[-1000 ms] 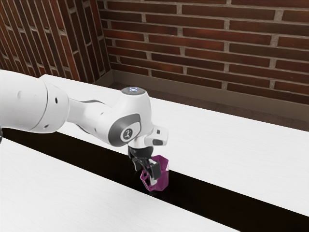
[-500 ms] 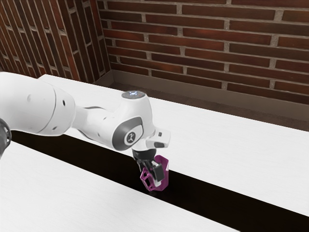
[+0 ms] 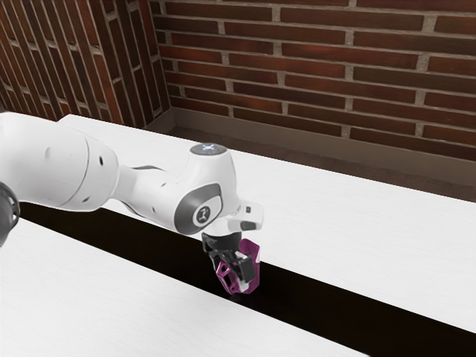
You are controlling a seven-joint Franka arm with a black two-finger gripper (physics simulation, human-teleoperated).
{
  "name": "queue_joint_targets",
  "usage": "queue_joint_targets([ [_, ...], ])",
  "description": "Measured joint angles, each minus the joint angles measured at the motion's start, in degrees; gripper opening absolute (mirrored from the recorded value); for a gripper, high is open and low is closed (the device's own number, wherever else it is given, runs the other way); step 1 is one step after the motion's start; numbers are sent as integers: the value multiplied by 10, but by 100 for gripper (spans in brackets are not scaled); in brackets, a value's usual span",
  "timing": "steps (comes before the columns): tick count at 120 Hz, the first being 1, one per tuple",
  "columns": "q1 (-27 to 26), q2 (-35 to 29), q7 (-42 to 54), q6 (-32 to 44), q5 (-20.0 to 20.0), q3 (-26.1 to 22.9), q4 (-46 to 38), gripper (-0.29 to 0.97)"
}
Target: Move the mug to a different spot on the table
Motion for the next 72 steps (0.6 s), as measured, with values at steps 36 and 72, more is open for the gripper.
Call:
queue_joint_targets([
  [36,0,-3,-25,-1,7,0,-1,62],
  [72,0,-19,-41,-28,17,-2,-2,41],
])
